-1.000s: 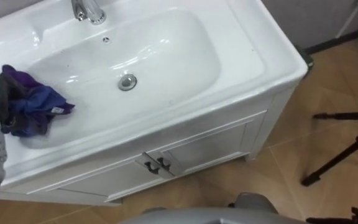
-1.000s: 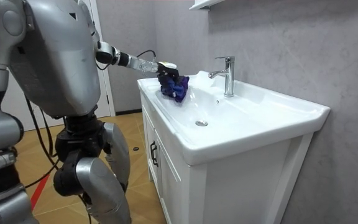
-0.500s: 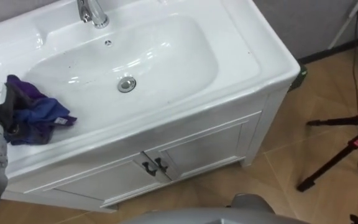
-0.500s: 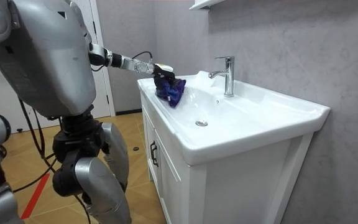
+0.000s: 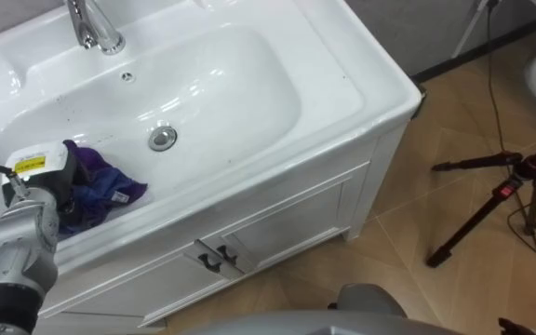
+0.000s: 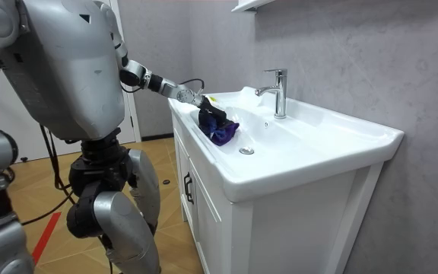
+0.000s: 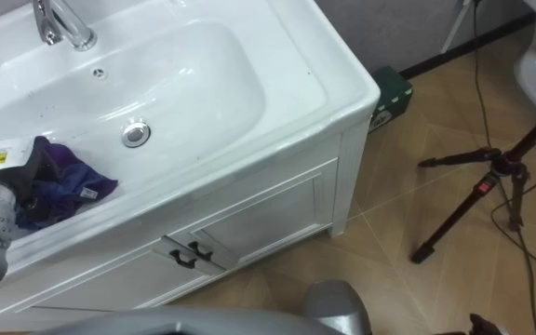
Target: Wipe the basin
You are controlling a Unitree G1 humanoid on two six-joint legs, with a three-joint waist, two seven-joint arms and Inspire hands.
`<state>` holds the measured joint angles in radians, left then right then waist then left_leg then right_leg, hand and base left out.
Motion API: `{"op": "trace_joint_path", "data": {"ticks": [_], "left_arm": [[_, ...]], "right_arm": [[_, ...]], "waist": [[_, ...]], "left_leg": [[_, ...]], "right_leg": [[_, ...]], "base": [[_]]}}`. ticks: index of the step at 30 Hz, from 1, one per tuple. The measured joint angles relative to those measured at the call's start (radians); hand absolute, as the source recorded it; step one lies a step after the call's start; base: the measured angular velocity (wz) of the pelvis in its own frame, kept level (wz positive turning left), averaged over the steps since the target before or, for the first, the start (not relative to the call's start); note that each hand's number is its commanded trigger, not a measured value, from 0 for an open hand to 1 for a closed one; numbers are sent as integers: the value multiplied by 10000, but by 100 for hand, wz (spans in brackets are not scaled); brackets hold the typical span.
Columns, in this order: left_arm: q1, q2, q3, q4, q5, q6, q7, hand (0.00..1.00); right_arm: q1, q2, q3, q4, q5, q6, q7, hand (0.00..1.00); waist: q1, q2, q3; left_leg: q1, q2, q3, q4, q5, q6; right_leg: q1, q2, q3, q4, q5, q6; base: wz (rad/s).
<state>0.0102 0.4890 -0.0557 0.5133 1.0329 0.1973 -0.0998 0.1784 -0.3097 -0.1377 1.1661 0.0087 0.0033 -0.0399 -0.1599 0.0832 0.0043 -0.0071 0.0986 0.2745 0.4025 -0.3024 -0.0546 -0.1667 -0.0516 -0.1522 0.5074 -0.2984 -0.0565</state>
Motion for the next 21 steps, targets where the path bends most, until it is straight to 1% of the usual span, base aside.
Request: {"op": "trace_joint_path", "data": {"ticks": [1,4,5,6,7,9,10,11,12,14,17,18,20,21], "left_arm": [[-2,-50,-4,-4,9,35,-1,100],[-99,-344,-15,-25,-20,228,-34,100],[-188,-410,-99,-20,-34,335,-99,100],[-298,-418,-270,-29,-58,451,-214,100],[-327,-433,-296,-28,-69,477,-255,100],[-505,-681,-360,-29,-198,632,-376,100],[-549,-759,-359,-28,-197,645,-390,100],[-616,-911,-374,-26,-201,646,-405,100],[-620,-1037,-378,-23,-207,647,-405,100],[-665,-1176,-378,-26,-234,650,-418,100],[-886,-1527,-392,-49,-524,677,-433,100],[-937,-1644,-394,-48,-647,678,-433,100],[-1013,-1749,-417,-55,-855,676,-433,100],[-1083,-1815,-477,-102,-1072,676,-436,100]], "right_arm": [[-10,34,0,-2,0,0,-45,0],[-18,100,34,-31,-5,4,-250,0],[-26,112,154,-29,6,39,-383,0],[-36,112,326,-29,47,115,-511,0],[-59,112,379,-28,80,142,-555,0],[-116,154,376,-26,75,154,-698,0],[-114,159,375,-26,73,169,-709,0],[-158,179,376,-25,81,208,-714,0],[-166,196,375,-21,103,209,-716,0],[-178,230,378,-23,227,217,-722,0],[-165,295,470,-3,223,356,-748,0],[-184,321,530,10,185,421,-763,0],[-217,325,751,3,73,420,-764,0],[-217,334,850,-21,-36,418,-764,0]], "waist": [[-1,0,0],[-29,-11,9],[-22,-48,24],[-7,-94,53],[-4,-110,59],[-89,-152,76],[-95,-165,86],[-131,-181,94],[-238,-186,95],[-314,-192,94],[-328,-198,92],[-334,-209,90],[-349,-215,87],[-421,-243,86]], "left_leg": [[21,-9,5,-28,0,0],[278,-74,20,-287,2,2],[420,-102,18,-416,2,2],[507,-120,20,-432,2,2],[528,-129,21,-430,2,2],[553,-175,23,-431,2,3],[574,-185,27,-432,2,3],[634,-188,28,-435,2,4],[676,-185,22,-452,13,21],[726,-198,21,-505,19,31],[756,-244,25,-612,20,33],[824,-264,94,-686,20,33],[940,-272,248,-839,20,34],[972,-278,256,-887,21,34]], "right_leg": [[33,-2,3,1,-3,5],[140,-19,54,-65,-35,61],[242,-14,73,-74,-60,105],[318,12,88,-77,-72,126],[335,17,97,-78,-77,134],[375,-6,121,-79,-103,187],[396,-12,122,-82,-109,201],[494,-17,115,-148,-108,228],[591,-8,118,-260,-94,259],[639,-1,128,-348,-73,293],[631,-11,122,-407,-24,349],[634,-28,139,-397,-19,356],[634,-32,168,-391,-20,356],[655,-38,145,-399,-21,358]], "base": [[-3],[3],[5],[0],[0],[2],[5],[4],[4],[-2],[-3],[-10],[-11],[0]]}}
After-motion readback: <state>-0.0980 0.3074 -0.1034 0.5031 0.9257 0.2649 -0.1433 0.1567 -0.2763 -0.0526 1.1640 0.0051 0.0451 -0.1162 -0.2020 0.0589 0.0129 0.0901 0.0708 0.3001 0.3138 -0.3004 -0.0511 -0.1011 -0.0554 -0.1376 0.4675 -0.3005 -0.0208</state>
